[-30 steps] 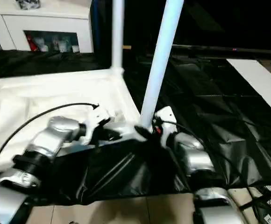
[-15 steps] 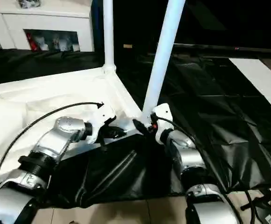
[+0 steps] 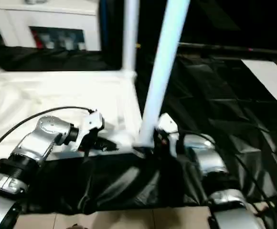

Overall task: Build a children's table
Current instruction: Rotate leg to tighten

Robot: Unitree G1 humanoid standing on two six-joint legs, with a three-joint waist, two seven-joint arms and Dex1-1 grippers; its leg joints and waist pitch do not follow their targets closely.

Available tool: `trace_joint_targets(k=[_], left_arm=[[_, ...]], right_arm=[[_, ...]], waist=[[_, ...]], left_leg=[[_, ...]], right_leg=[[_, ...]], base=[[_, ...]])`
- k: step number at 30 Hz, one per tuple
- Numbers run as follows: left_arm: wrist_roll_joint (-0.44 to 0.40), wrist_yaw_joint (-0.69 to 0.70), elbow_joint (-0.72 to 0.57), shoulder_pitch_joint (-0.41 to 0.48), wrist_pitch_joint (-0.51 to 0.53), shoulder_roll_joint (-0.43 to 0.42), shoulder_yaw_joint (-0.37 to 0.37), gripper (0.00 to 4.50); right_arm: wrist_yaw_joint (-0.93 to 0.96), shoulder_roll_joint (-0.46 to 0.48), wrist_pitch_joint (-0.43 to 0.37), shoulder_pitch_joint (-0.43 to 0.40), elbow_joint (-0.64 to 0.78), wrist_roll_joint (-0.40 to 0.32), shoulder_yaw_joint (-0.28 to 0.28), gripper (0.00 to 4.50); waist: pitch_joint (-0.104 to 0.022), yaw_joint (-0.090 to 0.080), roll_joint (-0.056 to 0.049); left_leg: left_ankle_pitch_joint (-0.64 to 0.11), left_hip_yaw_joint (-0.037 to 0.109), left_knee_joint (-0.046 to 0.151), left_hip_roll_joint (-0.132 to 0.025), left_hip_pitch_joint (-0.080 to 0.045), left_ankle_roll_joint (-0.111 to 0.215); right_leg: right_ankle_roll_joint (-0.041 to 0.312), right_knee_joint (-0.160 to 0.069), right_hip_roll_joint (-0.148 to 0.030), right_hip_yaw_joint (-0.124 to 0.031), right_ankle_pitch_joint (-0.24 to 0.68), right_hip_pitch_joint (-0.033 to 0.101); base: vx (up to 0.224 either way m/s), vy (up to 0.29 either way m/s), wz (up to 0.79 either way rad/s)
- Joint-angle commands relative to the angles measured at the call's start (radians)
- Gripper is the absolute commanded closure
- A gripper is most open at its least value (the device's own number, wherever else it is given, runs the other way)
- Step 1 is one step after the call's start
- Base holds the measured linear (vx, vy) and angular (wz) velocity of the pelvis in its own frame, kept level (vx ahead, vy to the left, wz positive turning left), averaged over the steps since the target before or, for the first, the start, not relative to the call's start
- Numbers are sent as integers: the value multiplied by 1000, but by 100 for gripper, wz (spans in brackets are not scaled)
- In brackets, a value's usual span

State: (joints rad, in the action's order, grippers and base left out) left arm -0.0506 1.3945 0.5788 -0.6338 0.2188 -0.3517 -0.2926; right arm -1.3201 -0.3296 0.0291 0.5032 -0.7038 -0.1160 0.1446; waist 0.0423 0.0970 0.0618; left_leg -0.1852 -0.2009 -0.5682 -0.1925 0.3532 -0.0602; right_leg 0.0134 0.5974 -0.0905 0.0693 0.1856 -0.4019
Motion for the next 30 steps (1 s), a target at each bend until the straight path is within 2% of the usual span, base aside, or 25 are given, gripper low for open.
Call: trace_joint_targets(k=[1, 4, 5, 12, 15, 17, 18, 19, 20, 21, 22, 24, 25, 26, 27, 30], left_arm=[[34, 13, -37, -13, -16, 42, -43, 450], [33, 19, -35, -14, -18, 40, -44, 450], [30, 30, -30, -16, -22, 35, -45, 450], [26, 20, -14, -24, -28, 42, -36, 450], [14, -83, 5, -32, -16, 77, -9, 450], [14, -86, 5, -32, -15, 78, -9, 450], [1, -175, 20, -40, -4, 109, 7, 450], [-8, -229, 27, -44, 2, 130, 15, 450], [-10, -240, 29, -45, 3, 134, 16, 450], [-14, -263, 31, -46, 4, 144, 19, 450], [-21, -303, 32, -46, 14, 164, 22, 450], [-31, -400, 36, -45, 45, 230, 29, 450], [-34, -434, 38, -45, 56, 255, 30, 450], [-34, -434, 38, -45, 56, 255, 30, 450], [-39, -482, 40, -43, 67, 298, 29, 450], [-42, -486, 40, -42, 60, 315, 23, 450]], right_arm=[[-98, 33, -22, -22, 32, 6, 105, 147], [-119, 27, -28, -26, 40, 5, 114, 159], [-162, 15, -37, -36, 57, 4, 133, 174], [-159, 23, -58, -45, 69, 5, 131, 187], [-11, 70, -35, -23, 4, 20, 74, 188], [-6, 71, -35, -23, 3, 20, 73, 189], [182, 118, -45, 2, -59, 43, 32, 189], [269, 139, -52, 14, -88, 54, 17, 189], [285, 143, -54, 16, -93, 57, 14, 189], [319, 150, -57, 21, -105, 61, 8, 189], [380, 169, -63, 26, -119, 64, -6, 189], [571, 232, -84, 44, -159, 59, -53, 189], [646, 256, -91, 51, -175, 60, -69, 189], [646, 256, -91, 51, -175, 60, -69, 189], [742, 294, -85, 58, -193, 80, -77, 189], [748, 314, -58, 62, -192, 81, -78, 189]], waist=[[-48, 3, -3], [-48, 6, -3], [-49, 7, -3], [-52, 13, -3], [-48, 9, -3], [-45, 8, -3], [-44, 5, 0], [-41, -3, -4], [-41, -9, -2], [-41, -19, 0], [-42, -20, 2], [-41, -25, -3], [-41, -30, 0], [-42, -34, 0], [-42, -39, 0], [-44, -38, -1]], left_leg=[[-203, 13, 61, -54, -11, 63], [-209, 15, 64, -54, -10, 48], [-212, 16, 64, -54, -11, 45], [-181, 15, 60, -51, -8, 52], [-217, 17, 64, -51, -10, 34], [-256, 19, 67, -50, -14, 21], [-277, 21, 68, -50, -15, 13], [-304, 26, 71, -49, -19, -9], [-317, 28, 73, -46, -19, -18], [-346, 35, 74, -45, -16, -23], [-348, 36, 75, -46, -16, -20], [-356, 37, 77, -49, -21, -32], [-375, 38, 77, -46, -19, -30], [-378, 38, 77, -45, -18, -25], [-381, 36, 76, -44, -19, -21], [-371, 33, 74, -43, -18, -8]], right_leg=[[256, -62, -63, -48, 175, 45], [243, -63, -65, -47, 205, 45], [242, -63, -65, -47, 209, 44], [243, -59, -63, -47, 166, 47], [234, -66, -66, -47, 230, 43], [216, -76, -68, -47, 302, 41], [195, -82, -70, -49, 358, 38], [182, -87, -71, -48, 413, 30], [171, -91, -71, -47, 446, 30], [132, -100, -73, -42, 521, 33], [124, -102, -73, -41, 529, 33], [126, -102, -72, -43, 516, 25], [123, -104, -70, -40, 524, 26], [118, -107, -71, -41, 525, 24], [118, -109, -70, -42, 520, 22], [117, -111, -69, -43, 501, 21]], base=[[0, 0, 0], [0, 0, 0], [0, 0, 0], [0, 0, 0], [0, 0, 0], [0, 0, 0], [0, 0, 0], [0, 0, 0], [-56, -3, -1], [-60, 9, -5], [-60, 9, -5], [0, 0, 0], [0, 0, 0], [0, 0, 0], [0, 0, 0], [0, 0, 0]])
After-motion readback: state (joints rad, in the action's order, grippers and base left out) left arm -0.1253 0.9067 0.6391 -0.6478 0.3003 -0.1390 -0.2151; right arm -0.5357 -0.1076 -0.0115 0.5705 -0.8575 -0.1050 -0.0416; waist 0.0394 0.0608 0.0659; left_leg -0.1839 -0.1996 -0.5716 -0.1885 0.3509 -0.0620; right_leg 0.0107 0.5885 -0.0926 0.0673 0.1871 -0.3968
